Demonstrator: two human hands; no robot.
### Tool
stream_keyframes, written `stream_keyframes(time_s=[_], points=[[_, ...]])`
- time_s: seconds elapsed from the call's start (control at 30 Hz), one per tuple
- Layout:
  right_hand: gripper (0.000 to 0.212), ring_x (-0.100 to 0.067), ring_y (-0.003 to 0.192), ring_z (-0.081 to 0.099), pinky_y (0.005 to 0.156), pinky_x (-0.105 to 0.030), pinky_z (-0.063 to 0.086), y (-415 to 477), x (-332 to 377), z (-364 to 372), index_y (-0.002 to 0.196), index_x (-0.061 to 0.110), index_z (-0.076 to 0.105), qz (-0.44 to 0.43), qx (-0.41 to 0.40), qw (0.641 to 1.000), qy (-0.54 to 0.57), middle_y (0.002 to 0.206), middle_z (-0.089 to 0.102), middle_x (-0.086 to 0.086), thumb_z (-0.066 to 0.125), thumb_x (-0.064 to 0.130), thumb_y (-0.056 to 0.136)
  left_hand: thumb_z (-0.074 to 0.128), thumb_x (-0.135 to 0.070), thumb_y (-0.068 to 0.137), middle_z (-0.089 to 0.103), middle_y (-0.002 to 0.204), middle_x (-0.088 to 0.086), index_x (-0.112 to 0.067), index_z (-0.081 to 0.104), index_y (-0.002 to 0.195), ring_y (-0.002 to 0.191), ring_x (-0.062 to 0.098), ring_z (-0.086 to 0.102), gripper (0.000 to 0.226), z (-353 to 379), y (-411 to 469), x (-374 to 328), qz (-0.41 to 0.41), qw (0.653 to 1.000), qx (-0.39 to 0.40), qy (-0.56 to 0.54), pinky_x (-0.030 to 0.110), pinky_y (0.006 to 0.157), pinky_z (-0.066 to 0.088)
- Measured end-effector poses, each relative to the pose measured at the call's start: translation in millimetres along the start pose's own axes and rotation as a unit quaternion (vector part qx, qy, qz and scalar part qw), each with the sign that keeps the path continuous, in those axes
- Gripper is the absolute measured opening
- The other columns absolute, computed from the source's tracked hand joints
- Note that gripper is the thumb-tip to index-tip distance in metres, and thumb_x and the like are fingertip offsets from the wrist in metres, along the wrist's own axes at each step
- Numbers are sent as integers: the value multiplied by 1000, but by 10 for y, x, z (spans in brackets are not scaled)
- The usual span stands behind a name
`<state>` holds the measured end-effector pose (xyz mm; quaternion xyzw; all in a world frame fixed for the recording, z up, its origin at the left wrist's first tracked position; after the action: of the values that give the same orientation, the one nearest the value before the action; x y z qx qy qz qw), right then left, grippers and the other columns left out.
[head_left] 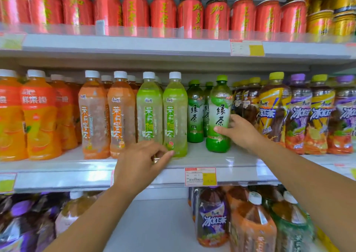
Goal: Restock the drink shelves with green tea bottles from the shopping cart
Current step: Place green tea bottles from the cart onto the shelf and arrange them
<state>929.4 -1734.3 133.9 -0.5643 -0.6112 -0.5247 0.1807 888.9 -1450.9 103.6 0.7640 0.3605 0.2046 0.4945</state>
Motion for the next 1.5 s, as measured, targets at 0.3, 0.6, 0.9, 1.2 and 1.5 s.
stream_keyframes(time_s=[0.3,0.6,0.9,1.2,1.5], points=[[66,-26,113,57,99,-41,47,524,-248,30,133,9,39,53,-35,996,-69,128,58,-7,76,22,81,55,-55,89,45,60,-17,-27,60,61,59,4,40,40,-38,-57,-42,36,998,-61,-2,19,53,25],[68,-28,112,58,96,-49,49,707,-368,93,135,19,42,77,-33,994,-66,127,59,-8,78,24,78,56,-54,88,39,61,-18,-27,60,62,60,4,39,38,-41,-64,-42,42,997,-67,1,21,52,26],[69,-28,119,54,100,-39,45,686,-328,129,142,15,37,68,-35,991,-110,133,55,-8,72,28,85,55,-55,87,38,61,-18,-28,60,62,58,5,41,37,-27,-71,-42,45,997,-66,4,22,50,28],[63,-29,122,51,98,-32,41,-7,374,-118,147,10,26,-73,-85,972,-209,139,48,-16,58,24,94,57,-52,88,48,60,-10,-23,66,65,59,19,53,38,-52,-32,-55,56,997,-43,-4,26,54,31],[58,-11,105,51,86,-20,42,-2009,178,-237,147,25,28,-136,73,938,-309,127,49,1,54,32,96,61,-31,94,56,103,-7,-10,65,113,100,30,56,29,-30,-722,-868,75,989,47,-122,35,89,44]])
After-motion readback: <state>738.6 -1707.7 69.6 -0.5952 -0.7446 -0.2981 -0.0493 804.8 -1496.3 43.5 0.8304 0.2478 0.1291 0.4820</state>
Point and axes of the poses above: each hand's wrist, its own y-axis towards the middle knuckle, its own z-axis out of the palm, x = y × z, the point moved 8 cm from there along y, towards the middle knuckle
